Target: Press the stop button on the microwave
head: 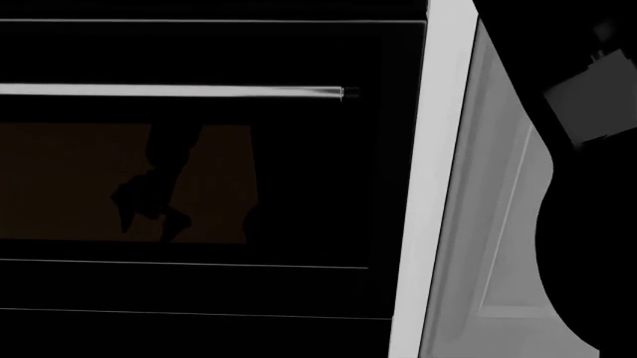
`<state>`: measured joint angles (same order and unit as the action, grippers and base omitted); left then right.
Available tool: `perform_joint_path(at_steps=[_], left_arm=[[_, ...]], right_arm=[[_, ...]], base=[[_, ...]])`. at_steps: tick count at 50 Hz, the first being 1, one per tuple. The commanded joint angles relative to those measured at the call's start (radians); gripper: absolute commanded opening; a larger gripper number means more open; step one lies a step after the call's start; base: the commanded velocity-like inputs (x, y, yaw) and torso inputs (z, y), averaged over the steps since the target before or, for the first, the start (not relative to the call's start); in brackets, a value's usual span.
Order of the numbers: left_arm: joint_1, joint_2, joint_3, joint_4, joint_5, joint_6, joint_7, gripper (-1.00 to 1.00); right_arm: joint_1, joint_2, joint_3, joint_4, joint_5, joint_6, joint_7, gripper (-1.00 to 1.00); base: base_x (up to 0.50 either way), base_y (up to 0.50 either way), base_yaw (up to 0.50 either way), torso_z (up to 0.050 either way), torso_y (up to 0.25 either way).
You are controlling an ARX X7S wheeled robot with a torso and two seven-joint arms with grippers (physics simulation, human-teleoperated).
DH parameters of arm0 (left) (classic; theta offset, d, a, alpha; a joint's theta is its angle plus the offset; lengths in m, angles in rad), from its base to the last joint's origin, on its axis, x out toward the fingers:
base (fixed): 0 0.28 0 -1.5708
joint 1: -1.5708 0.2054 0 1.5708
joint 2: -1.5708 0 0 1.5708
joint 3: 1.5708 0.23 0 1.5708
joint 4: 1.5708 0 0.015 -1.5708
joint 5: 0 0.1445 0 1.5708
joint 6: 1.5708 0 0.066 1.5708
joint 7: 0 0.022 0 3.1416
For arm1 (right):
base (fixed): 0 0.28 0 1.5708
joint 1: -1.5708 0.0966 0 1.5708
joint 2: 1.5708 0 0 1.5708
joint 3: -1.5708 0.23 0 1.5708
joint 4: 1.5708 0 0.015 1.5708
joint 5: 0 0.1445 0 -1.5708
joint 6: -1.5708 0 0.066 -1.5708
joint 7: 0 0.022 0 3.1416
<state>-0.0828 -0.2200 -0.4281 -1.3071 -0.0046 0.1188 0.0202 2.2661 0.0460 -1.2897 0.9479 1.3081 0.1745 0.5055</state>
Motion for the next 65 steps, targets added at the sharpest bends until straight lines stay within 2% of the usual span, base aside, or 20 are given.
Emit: perform_joint_path(at_steps=[1,12,15,18,29,34,46,57,65], left_arm=[[0.001,0.000,0.000,-0.002,0.000,0.000,0.000,1.00],[0.001,0.000,0.000,-0.002,0.000,0.000,0.000,1.00],[0.001,0.000,0.000,-0.002,0.000,0.000,0.000,1.00],[0.001,0.000,0.000,-0.002,0.000,0.000,0.000,1.00],[0.001,0.000,0.000,-0.002,0.000,0.000,0.000,1.00],[0.001,0.000,0.000,-0.002,0.000,0.000,0.000,1.00],[0.001,0.000,0.000,-0.002,0.000,0.000,0.000,1.00],[0.001,0.000,0.000,-0.002,0.000,0.000,0.000,1.00],[0.001,0.000,0.000,-0.002,0.000,0.000,0.000,1.00]], right_arm=[[-0.010,0.006,-0.006,-0.013,-0.018,-0.005,0.012,1.00],[-0.011,0.002,-0.004,0.018,-0.031,-0.014,0.003,1.00],[0.012,0.016,-0.004,-0.012,-0.060,-0.061,0.016,1.00],[0.070,0.013,0.011,-0.003,-0.052,-0.029,0.011,1.00],[0.084,0.011,0.152,-0.028,-0.154,0.060,0.003,1.00],[0.063,0.017,0.156,-0.053,-0.171,0.052,0.002,1.00],[0.032,0.036,0.152,-0.106,-0.203,0.033,-0.009,1.00],[0.029,0.025,0.166,-0.065,-0.200,0.054,0.014,1.00],[0.018,0.037,0.162,-0.092,-0.205,0.073,0.025,1.00]], base=[[0.00,0.00,0.00,0.050,0.018],[0.00,0.00,0.00,0.050,0.017],[0.00,0.00,0.00,0.050,0.016],[0.00,0.00,0.00,0.050,0.015],[0.00,0.00,0.00,0.050,0.016],[0.44,0.00,0.00,0.050,0.016],[0.03,0.00,0.00,0.050,0.016],[0.09,-0.03,0.00,0.050,0.015],[0.00,0.00,0.00,0.000,0.000]])
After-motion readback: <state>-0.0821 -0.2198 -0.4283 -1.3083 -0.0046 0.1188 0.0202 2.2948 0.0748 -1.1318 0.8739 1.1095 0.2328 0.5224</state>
